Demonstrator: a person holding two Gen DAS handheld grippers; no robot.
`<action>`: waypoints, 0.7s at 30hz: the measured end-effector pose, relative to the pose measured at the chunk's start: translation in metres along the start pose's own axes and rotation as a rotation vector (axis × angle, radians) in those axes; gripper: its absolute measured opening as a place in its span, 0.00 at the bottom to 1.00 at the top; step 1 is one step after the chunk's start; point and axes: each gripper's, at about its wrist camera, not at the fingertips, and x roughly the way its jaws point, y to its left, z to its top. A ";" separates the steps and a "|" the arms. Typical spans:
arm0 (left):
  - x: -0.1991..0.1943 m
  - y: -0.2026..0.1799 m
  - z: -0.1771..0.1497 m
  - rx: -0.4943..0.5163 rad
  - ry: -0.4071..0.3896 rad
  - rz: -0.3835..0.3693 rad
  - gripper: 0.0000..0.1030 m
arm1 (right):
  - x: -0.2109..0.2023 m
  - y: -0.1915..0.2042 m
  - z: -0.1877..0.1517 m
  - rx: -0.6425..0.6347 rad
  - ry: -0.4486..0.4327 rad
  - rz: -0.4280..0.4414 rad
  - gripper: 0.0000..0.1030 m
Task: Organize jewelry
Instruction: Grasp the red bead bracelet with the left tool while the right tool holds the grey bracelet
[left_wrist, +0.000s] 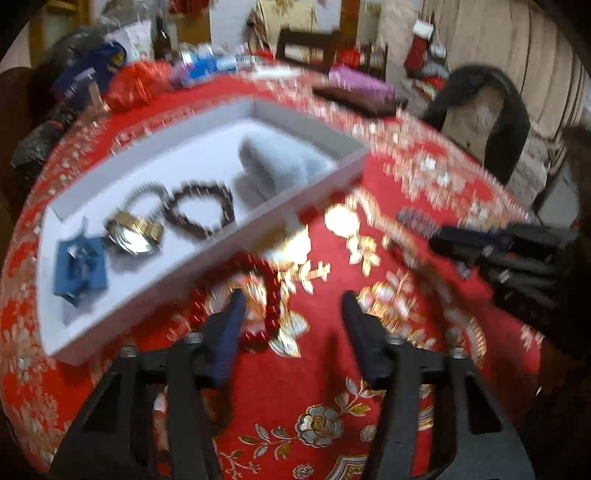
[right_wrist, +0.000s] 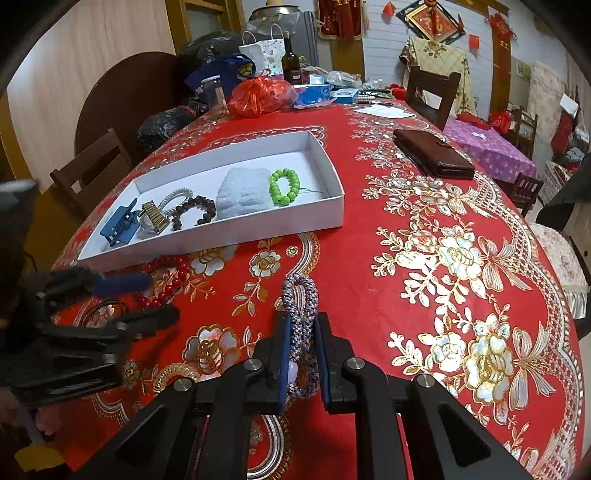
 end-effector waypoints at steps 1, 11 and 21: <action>0.004 0.001 -0.002 -0.003 0.006 0.001 0.37 | 0.000 -0.001 0.000 0.003 0.000 -0.001 0.12; -0.006 0.018 -0.013 -0.047 -0.032 -0.040 0.07 | 0.003 -0.006 -0.001 0.019 0.012 -0.008 0.12; -0.050 0.013 -0.016 -0.083 -0.130 -0.126 0.07 | 0.000 -0.007 0.001 0.031 -0.006 -0.015 0.12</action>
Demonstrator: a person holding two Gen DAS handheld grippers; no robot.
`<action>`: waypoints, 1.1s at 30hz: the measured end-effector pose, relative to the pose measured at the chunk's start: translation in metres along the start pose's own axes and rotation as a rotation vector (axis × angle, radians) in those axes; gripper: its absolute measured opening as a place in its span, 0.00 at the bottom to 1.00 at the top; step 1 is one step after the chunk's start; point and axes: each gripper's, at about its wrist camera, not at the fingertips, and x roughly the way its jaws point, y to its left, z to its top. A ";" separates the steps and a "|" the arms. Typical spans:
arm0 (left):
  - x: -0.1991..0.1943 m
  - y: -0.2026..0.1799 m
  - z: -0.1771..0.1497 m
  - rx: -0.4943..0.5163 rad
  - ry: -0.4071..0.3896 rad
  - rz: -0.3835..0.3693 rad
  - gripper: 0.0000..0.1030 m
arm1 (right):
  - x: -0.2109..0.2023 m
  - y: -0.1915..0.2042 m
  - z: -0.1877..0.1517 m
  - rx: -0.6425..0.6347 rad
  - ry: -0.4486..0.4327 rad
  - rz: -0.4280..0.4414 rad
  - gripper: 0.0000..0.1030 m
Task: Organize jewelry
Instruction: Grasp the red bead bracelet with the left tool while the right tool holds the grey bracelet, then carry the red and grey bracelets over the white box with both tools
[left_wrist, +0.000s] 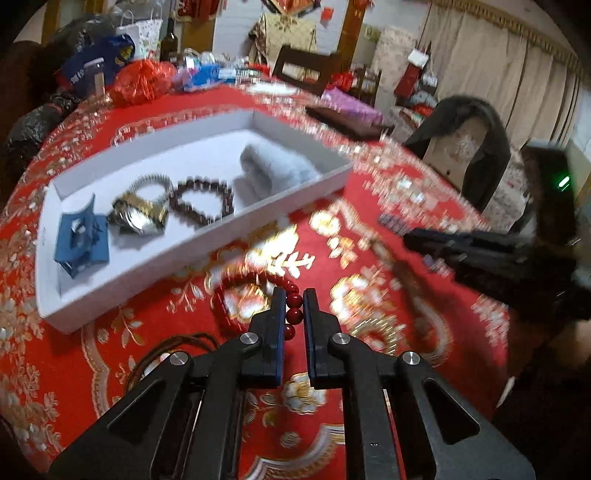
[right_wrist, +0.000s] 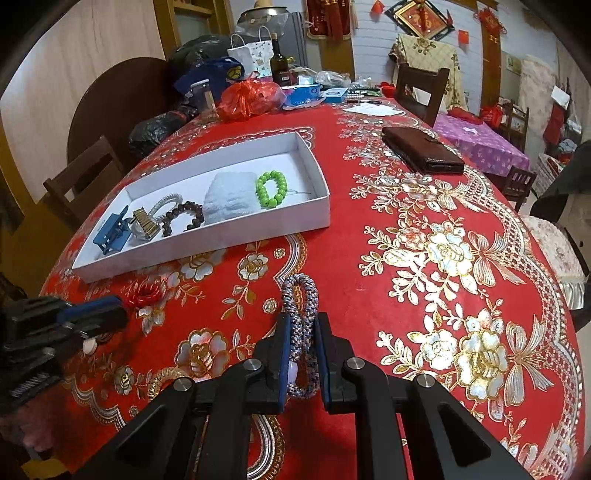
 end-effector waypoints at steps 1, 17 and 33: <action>-0.006 -0.001 0.003 -0.007 -0.009 -0.014 0.07 | -0.001 0.000 0.001 0.000 -0.003 0.001 0.12; -0.049 -0.001 0.036 -0.055 -0.065 0.085 0.07 | -0.038 0.012 0.015 0.007 -0.139 0.021 0.12; -0.050 0.011 0.042 -0.074 -0.073 0.112 0.07 | -0.048 0.024 0.024 0.011 -0.166 0.030 0.12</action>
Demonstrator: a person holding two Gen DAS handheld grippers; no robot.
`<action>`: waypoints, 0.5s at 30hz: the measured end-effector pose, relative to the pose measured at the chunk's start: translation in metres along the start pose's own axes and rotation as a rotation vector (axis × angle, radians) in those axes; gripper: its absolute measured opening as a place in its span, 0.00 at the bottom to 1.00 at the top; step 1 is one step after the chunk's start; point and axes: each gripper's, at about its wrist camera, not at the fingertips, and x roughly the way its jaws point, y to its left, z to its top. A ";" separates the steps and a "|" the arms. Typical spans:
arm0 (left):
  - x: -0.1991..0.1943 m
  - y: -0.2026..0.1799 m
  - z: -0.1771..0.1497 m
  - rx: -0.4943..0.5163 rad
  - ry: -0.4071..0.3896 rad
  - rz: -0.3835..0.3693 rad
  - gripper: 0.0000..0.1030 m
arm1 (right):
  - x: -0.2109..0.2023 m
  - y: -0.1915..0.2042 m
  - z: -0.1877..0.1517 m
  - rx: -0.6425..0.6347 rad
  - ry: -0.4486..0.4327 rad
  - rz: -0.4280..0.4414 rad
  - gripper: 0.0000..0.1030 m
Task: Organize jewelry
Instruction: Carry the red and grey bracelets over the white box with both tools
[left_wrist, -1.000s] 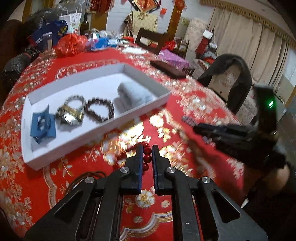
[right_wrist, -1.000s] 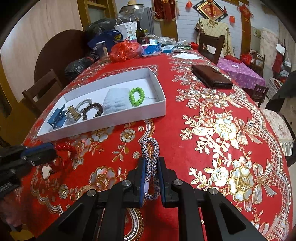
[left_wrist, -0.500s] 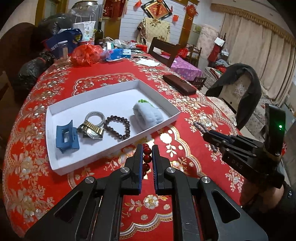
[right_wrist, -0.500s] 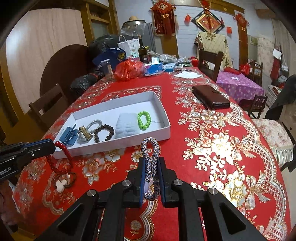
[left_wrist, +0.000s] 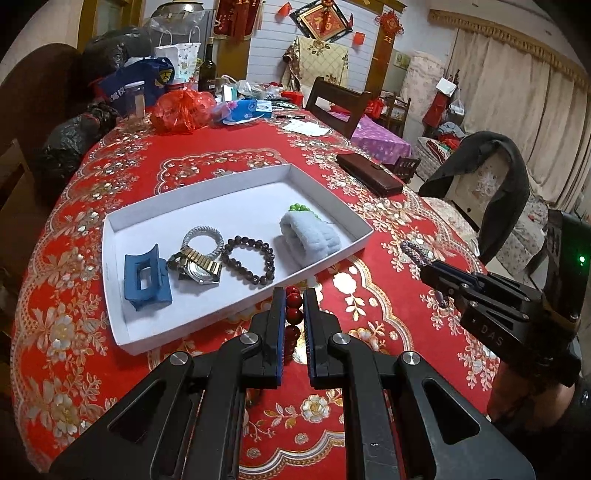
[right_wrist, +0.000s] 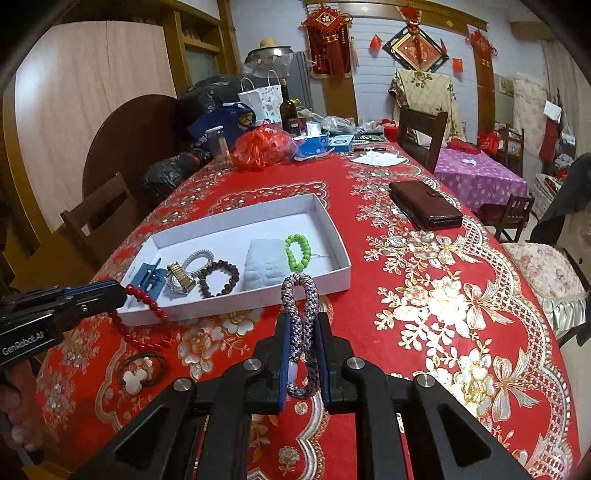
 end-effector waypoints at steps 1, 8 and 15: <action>0.001 0.001 0.001 -0.001 -0.001 0.001 0.07 | 0.000 0.002 0.002 0.002 -0.001 0.003 0.12; 0.005 0.005 0.003 -0.003 0.002 0.003 0.07 | 0.004 0.017 0.011 -0.009 -0.014 0.030 0.12; 0.012 0.017 0.006 -0.024 0.007 0.007 0.07 | 0.013 0.025 0.027 -0.007 -0.004 0.043 0.12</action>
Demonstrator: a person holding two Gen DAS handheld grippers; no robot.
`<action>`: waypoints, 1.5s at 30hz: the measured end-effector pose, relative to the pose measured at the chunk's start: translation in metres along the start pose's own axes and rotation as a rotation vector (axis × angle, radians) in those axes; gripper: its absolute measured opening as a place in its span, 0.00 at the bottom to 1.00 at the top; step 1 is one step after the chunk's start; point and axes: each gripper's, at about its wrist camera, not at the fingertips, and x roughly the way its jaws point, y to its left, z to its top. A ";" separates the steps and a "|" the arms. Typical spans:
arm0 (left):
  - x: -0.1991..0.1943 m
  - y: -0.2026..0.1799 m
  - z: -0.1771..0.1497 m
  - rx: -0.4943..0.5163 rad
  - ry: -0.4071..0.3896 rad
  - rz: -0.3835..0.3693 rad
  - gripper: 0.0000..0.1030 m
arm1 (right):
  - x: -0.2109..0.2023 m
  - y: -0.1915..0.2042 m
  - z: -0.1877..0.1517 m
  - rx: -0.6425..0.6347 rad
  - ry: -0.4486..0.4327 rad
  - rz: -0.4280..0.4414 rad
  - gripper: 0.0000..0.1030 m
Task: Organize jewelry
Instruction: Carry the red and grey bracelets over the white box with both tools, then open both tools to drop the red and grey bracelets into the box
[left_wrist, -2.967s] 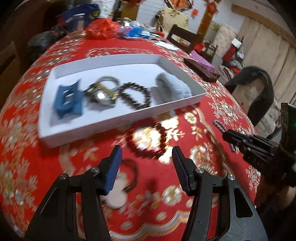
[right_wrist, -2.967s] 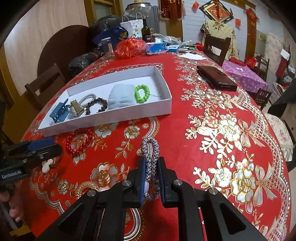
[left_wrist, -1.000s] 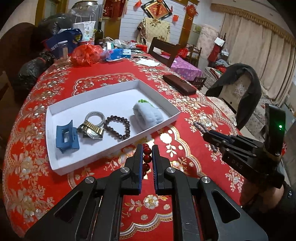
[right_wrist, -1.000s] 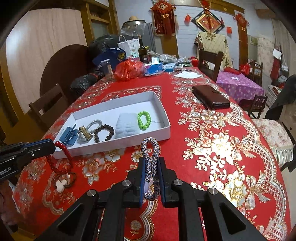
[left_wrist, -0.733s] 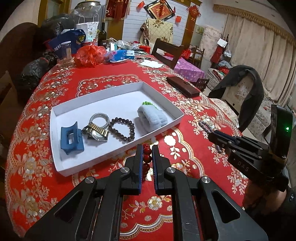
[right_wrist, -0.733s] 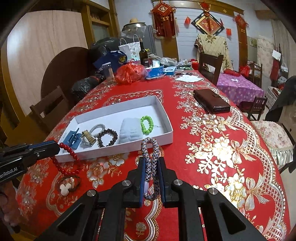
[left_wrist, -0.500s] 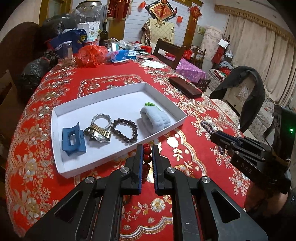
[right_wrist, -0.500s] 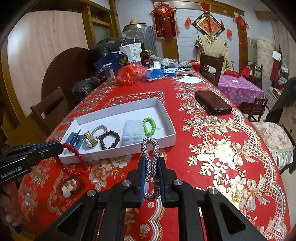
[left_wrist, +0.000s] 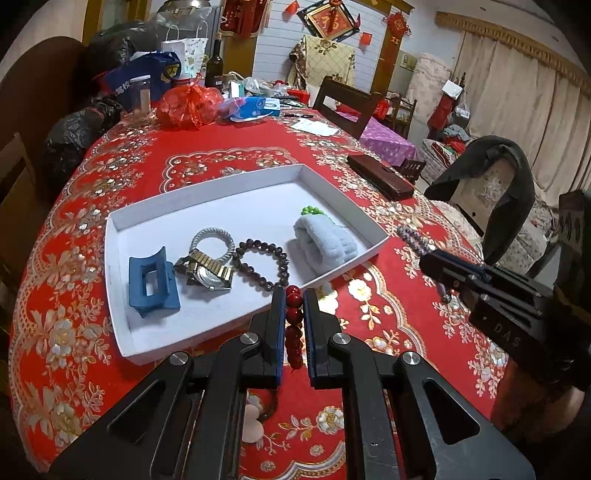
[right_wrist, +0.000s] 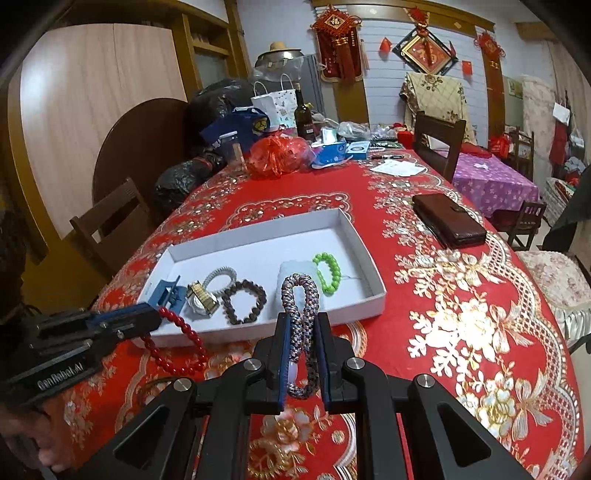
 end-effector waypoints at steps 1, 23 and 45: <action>0.001 0.002 0.001 -0.003 0.002 -0.002 0.07 | 0.002 0.001 0.004 -0.003 0.007 -0.001 0.12; 0.052 0.076 0.113 -0.039 0.031 0.062 0.07 | 0.121 0.025 0.109 -0.044 0.143 0.118 0.12; 0.157 0.076 0.125 -0.054 0.121 0.134 0.07 | 0.211 -0.007 0.097 0.036 0.298 0.156 0.12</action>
